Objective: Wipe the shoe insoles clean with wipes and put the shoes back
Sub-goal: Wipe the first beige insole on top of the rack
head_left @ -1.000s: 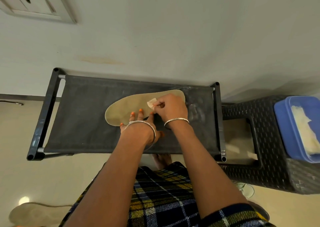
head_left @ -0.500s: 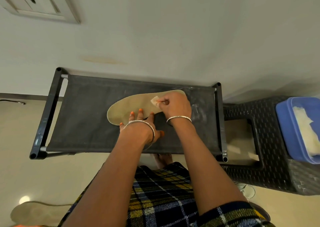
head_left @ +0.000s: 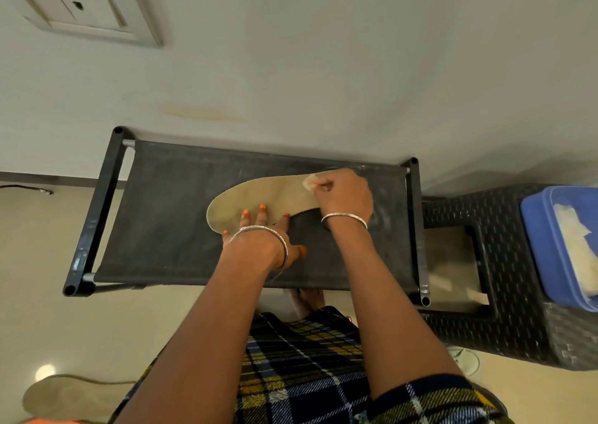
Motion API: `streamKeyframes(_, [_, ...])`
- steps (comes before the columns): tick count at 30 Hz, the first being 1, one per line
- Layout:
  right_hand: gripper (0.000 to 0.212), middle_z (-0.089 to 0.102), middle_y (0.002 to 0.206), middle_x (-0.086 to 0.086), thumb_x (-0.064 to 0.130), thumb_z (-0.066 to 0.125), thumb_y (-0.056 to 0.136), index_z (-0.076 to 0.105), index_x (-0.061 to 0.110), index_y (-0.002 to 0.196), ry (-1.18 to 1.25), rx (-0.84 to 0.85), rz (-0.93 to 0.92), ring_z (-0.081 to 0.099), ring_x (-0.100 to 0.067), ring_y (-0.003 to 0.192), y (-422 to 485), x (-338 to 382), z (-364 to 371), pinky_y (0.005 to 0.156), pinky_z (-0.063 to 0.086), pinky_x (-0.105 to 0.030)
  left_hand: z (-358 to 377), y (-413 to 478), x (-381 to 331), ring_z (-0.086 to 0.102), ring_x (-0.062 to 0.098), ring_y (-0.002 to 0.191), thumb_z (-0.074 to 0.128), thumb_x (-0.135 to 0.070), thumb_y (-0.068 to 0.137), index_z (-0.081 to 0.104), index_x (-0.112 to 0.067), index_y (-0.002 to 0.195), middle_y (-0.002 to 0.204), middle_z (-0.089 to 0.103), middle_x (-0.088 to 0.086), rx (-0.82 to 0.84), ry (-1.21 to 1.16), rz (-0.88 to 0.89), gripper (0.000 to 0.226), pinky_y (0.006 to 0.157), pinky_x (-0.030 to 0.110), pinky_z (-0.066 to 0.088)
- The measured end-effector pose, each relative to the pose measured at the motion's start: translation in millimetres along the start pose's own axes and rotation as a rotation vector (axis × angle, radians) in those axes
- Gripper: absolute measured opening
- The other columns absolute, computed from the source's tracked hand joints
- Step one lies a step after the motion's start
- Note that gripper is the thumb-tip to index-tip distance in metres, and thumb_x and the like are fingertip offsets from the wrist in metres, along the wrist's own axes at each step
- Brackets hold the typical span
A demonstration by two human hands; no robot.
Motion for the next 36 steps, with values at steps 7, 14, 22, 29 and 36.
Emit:
streamKeyframes(7, [0.012, 0.072, 0.081, -0.005, 0.015, 0.065, 0.083, 0.077, 0.014, 0.082, 0.027, 0.068, -0.093, 0.065, -0.024, 0.077, -5, 14, 8, 0.074, 0.056, -0.034, 0, 0, 3, -0.021, 0.033, 0.146, 0.039, -0.064, 0.093, -0.010, -0.041, 0.152, 0.158, -0.027, 0.000, -0.006, 0.001, 0.002, 0.080, 0.117, 0.061, 0.007])
streamKeyframes(14, [0.016, 0.074, 0.097, 0.004, 0.031, 0.068, 0.085, 0.078, 0.025, 0.097, 0.016, -0.061, 0.003, 0.067, -0.020, 0.094, 3, 0, 2, 0.077, 0.055, -0.031, -1, 3, -1, -0.020, 0.034, 0.146, 0.040, -0.064, 0.093, -0.011, -0.038, 0.152, 0.159, -0.026, 0.001, -0.009, 0.010, 0.013, 0.082, 0.117, 0.061, 0.007])
streamKeyframes(22, [0.014, 0.074, 0.093, -0.003, 0.019, 0.066, 0.087, 0.077, 0.017, 0.096, 0.086, 0.123, -0.184, 0.066, -0.022, 0.086, -9, 20, 15, 0.076, 0.055, -0.034, 1, 6, -4, -0.021, 0.033, 0.146, 0.042, -0.061, 0.094, -0.012, -0.043, 0.150, 0.159, -0.026, -0.001, -0.036, -0.030, 0.028, 0.081, 0.117, 0.061, 0.007])
streamKeyframes(29, [0.017, 0.075, 0.100, -0.002, 0.023, 0.066, 0.089, 0.079, 0.022, 0.099, 0.032, -0.149, 0.037, 0.066, -0.027, 0.093, 6, -6, -6, 0.079, 0.053, -0.032, 0, 7, -8, -0.021, 0.033, 0.146, 0.043, -0.062, 0.093, -0.012, -0.042, 0.151, 0.159, -0.026, 0.000, -0.023, -0.014, 0.010, 0.083, 0.117, 0.062, 0.007])
streamKeyframes(36, [0.020, 0.076, 0.100, -0.007, 0.023, 0.065, 0.092, 0.078, 0.021, 0.106, 0.056, 0.126, -0.277, 0.067, -0.026, 0.089, -4, 12, 7, 0.082, 0.054, -0.038, 4, 7, -11, -0.024, 0.032, 0.145, 0.045, -0.061, 0.093, -0.015, -0.048, 0.148, 0.158, -0.029, -0.004, -0.044, -0.020, 0.034, 0.082, 0.115, 0.065, 0.006])
Point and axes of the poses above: each hand's wrist, its own y-axis towards the middle knuckle, its own z-axis out of the palm, x = y × z, the point moved 1 cm from there along y, towards the middle knuckle
